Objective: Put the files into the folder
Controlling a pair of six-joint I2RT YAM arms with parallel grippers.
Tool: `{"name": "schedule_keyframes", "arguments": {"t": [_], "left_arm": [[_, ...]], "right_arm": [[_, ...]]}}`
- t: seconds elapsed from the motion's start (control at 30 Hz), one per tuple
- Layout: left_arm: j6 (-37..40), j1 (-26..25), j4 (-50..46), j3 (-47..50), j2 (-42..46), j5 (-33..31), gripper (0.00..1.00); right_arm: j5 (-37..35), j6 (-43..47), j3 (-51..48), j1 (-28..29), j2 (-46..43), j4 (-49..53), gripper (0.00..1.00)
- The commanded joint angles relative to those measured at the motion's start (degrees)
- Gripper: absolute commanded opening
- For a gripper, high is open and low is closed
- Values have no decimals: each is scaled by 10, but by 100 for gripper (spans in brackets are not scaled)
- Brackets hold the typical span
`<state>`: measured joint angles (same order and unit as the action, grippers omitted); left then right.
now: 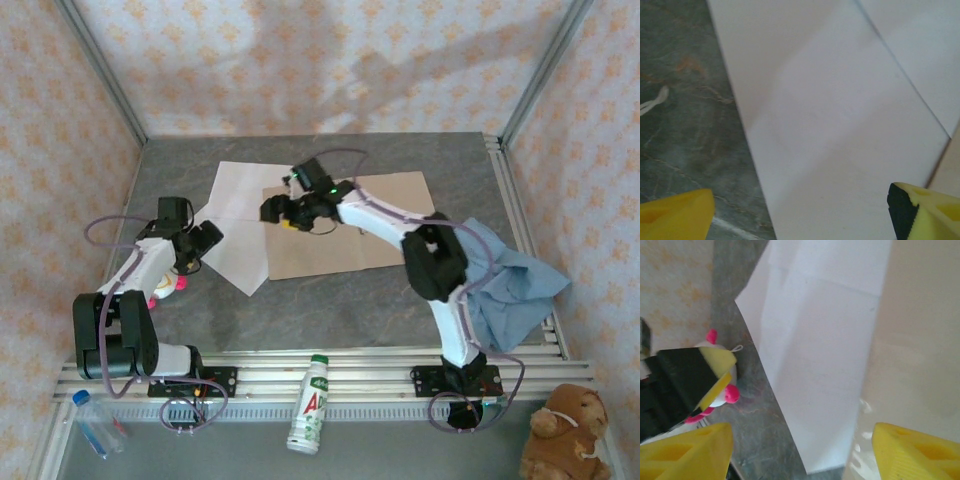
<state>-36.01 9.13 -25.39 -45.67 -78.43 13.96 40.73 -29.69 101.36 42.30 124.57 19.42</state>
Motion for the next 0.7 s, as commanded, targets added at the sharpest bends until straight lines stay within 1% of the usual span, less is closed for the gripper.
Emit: {"name": "schedule_keyframes", "arguments": {"t": [0.0,0.07,0.13,0.27,0.43,0.57,0.67], "left_arm": [[-6,25,35,19,15,22,88],[-8,45,47,37,21,39,85],[-8,63,55,51,27,49,82],[0,84,64,63,31,66,77],[9,92,75,68,25,84,73],[9,92,92,68,13,106,73],[11,92,93,64,1,108,74]], "right_arm": [[14,-16,60,33,56,-33,73],[24,-23,96,48,93,-36,72],[16,-22,121,59,118,-31,71],[-3,-29,138,67,154,-40,70],[-2,-46,136,72,176,-52,68],[3,-63,128,85,176,-65,68],[8,-86,112,95,172,-88,68]]}}
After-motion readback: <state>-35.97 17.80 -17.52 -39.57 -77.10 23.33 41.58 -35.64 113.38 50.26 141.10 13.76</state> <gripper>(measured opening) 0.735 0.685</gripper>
